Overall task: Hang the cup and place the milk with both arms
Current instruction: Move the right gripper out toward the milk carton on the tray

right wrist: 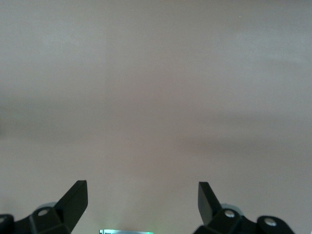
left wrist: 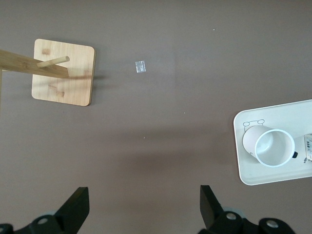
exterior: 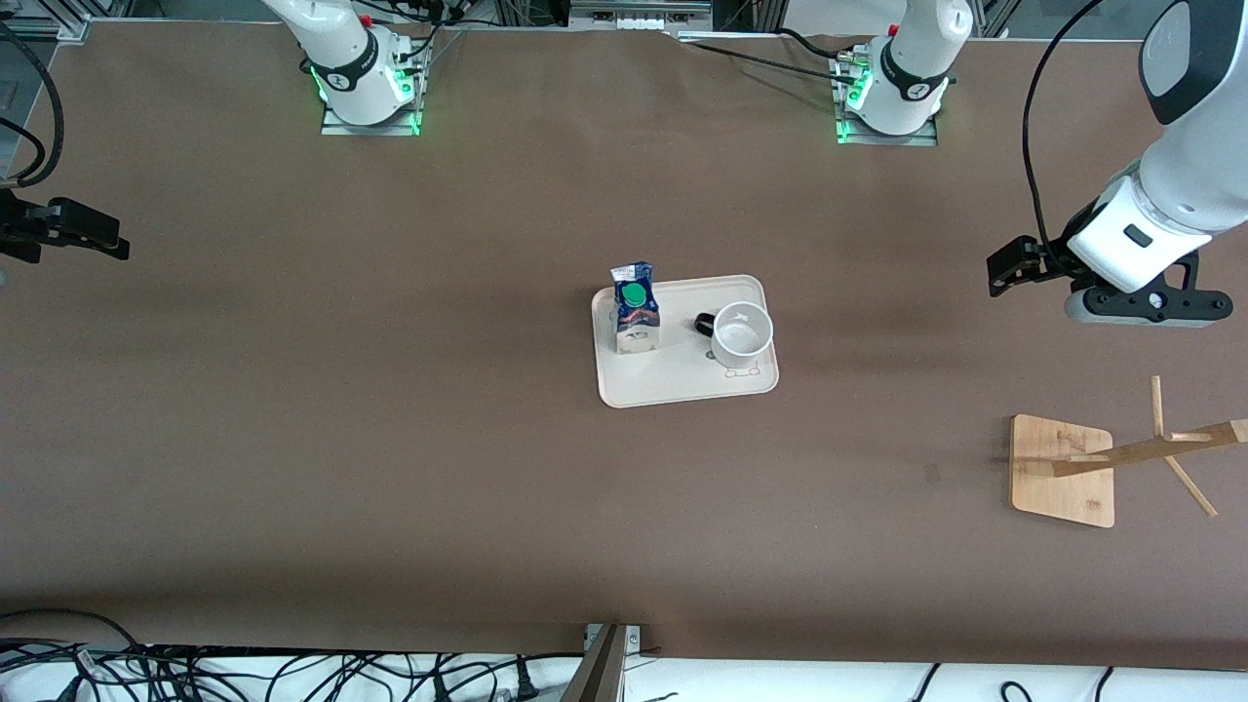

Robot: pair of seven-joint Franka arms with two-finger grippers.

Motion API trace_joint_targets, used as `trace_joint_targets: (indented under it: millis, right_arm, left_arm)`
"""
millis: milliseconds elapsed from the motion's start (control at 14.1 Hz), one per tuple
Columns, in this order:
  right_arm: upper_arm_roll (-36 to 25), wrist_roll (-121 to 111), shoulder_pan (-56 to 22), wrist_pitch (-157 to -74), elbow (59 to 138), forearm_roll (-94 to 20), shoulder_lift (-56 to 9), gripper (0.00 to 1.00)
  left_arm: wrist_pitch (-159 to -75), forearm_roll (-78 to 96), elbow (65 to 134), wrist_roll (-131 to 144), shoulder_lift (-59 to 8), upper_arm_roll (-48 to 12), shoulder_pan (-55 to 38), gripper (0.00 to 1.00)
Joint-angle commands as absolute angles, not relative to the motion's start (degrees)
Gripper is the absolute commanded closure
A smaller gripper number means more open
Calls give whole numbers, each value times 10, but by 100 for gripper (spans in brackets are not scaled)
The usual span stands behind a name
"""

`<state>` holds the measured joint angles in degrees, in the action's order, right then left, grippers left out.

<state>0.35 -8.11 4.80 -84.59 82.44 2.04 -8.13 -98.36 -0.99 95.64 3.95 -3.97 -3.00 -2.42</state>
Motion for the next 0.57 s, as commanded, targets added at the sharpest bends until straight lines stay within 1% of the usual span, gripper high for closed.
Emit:
trace_joint_targets:
  millis: [0, 213, 356, 498]
  right_arm:
    - [7, -93, 56, -848, 825, 11, -79, 0]
    - [6, -91, 57, -848, 825, 11, -79, 0]
    - [6, -87, 57, -848, 825, 11, -79, 0]
    - [4, -80, 57, -847, 825, 13, -77, 0]
  left_arm:
    - [-977, -11, 947, 38, -40, -30, -28, 0]
    - [-977, -11, 947, 38, -40, -32, -30, 0]
    - [-973, -11, 947, 38, -40, -43, -28, 0]
    - [-962, -11, 934, 38, -42, -46, -29, 0]
